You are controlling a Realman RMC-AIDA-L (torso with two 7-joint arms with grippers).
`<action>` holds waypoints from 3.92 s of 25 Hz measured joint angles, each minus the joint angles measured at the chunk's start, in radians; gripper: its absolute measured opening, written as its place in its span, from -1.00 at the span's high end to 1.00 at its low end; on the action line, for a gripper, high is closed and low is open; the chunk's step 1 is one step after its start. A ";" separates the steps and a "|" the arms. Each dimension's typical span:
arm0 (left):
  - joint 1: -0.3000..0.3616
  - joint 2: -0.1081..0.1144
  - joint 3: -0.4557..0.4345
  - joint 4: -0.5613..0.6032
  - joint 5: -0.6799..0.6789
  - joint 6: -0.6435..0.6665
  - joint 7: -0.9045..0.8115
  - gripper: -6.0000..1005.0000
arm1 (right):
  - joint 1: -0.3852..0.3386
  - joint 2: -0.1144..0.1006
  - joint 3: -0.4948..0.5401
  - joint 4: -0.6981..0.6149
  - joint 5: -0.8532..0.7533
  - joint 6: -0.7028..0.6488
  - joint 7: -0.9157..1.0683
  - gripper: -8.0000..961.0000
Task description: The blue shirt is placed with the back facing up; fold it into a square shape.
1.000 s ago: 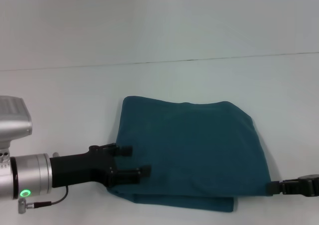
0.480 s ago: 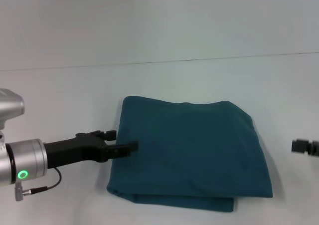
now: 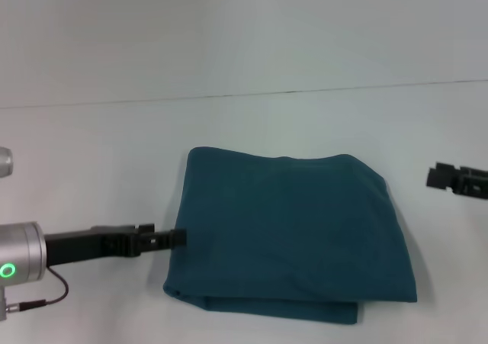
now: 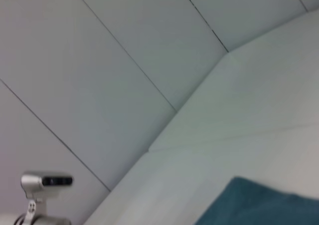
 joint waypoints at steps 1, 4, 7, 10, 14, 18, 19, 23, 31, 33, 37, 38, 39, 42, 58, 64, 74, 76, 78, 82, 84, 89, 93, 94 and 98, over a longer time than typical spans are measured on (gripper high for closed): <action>-0.002 0.000 0.000 0.001 0.014 0.001 -0.018 -0.76 | 0.008 0.001 0.000 0.000 0.001 0.002 0.001 -0.81; -0.006 0.000 0.002 0.007 0.052 0.010 -0.068 -0.76 | 0.029 0.001 -0.004 -0.006 0.004 0.008 0.010 -0.88; -0.012 0.002 0.007 0.016 0.086 0.037 -0.121 -0.76 | 0.040 -0.001 -0.005 -0.011 0.005 0.008 0.018 -0.92; -0.015 0.004 0.008 0.026 0.106 0.060 -0.139 -0.76 | 0.043 -0.005 -0.001 -0.012 0.006 0.009 0.018 -0.94; -0.020 0.004 0.017 0.023 0.113 0.068 -0.142 -0.76 | 0.044 -0.007 0.002 -0.013 0.006 0.011 0.018 -0.94; -0.031 0.002 0.053 0.014 0.116 0.064 -0.143 -0.76 | 0.042 -0.008 0.002 -0.014 0.006 0.012 0.018 -0.94; -0.034 0.002 0.060 0.014 0.117 0.062 -0.144 -0.76 | 0.042 -0.008 0.002 -0.014 0.006 0.012 0.018 -0.94; -0.045 -0.001 0.076 0.013 0.132 0.056 -0.157 -0.76 | 0.040 -0.006 0.003 -0.014 0.007 0.013 0.018 -0.94; -0.062 -0.005 0.089 0.013 0.140 0.050 -0.165 -0.75 | 0.034 -0.004 0.003 -0.014 0.007 0.013 0.018 -0.93; -0.065 -0.006 0.095 0.013 0.140 0.042 -0.166 -0.68 | 0.034 -0.003 0.004 -0.014 0.007 0.013 0.018 -0.93; -0.071 -0.006 0.116 0.011 0.140 0.036 -0.167 -0.42 | 0.034 -0.003 0.008 -0.014 0.007 0.013 0.018 -0.93; -0.072 -0.005 0.119 0.010 0.140 0.036 -0.167 -0.36 | 0.034 -0.003 0.010 -0.014 0.007 0.013 0.018 -0.93; -0.072 -0.006 0.120 0.010 0.140 0.035 -0.168 -0.31 | 0.034 -0.003 0.011 -0.014 0.007 0.012 0.018 -0.93; -0.073 -0.006 0.120 0.010 0.140 0.034 -0.168 -0.18 | 0.034 -0.003 0.012 -0.014 0.007 0.011 0.018 -0.93; -0.115 0.003 0.115 0.010 0.140 -0.023 -0.169 0.88 | 0.034 -0.003 0.012 -0.014 0.007 0.018 0.010 -0.93; -0.130 0.016 0.108 0.006 0.140 -0.051 -0.169 0.88 | 0.035 -0.001 0.012 -0.011 0.007 0.023 0.009 -0.93; -0.136 0.033 0.090 0.004 0.140 -0.086 -0.189 0.89 | 0.040 -0.001 0.008 -0.012 0.007 0.030 0.012 -0.93; -0.127 0.036 0.071 0.007 0.140 -0.083 -0.194 0.89 | 0.042 -0.001 0.007 -0.012 0.007 0.031 0.012 -0.93; -0.116 0.037 0.053 0.008 0.140 -0.079 -0.195 0.89 | 0.044 -0.001 0.006 -0.012 0.007 0.032 0.012 -0.93; -0.089 0.037 0.015 0.011 0.140 -0.064 -0.191 0.89 | 0.045 -0.002 0.004 -0.012 0.007 0.033 0.012 -0.93; -0.082 0.035 -0.002 0.011 0.140 -0.035 -0.186 0.89 | 0.046 -0.003 0.004 -0.013 0.007 0.033 0.014 -0.93; -0.074 0.035 -0.011 0.013 0.140 0.059 -0.182 0.89 | 0.049 -0.006 0.004 -0.014 0.007 0.030 0.015 -0.93; -0.066 0.033 -0.008 0.013 0.140 0.119 -0.181 0.89 | 0.050 -0.006 0.003 -0.013 0.007 0.027 0.012 -0.93; -0.064 0.030 -0.006 0.010 0.139 0.132 -0.181 0.89 | 0.050 -0.006 0.003 -0.013 0.007 0.027 0.011 -0.93; -0.056 0.015 -0.002 0.006 0.138 0.156 -0.174 0.88 | 0.049 -0.006 0.003 -0.011 0.006 0.025 0.011 -0.93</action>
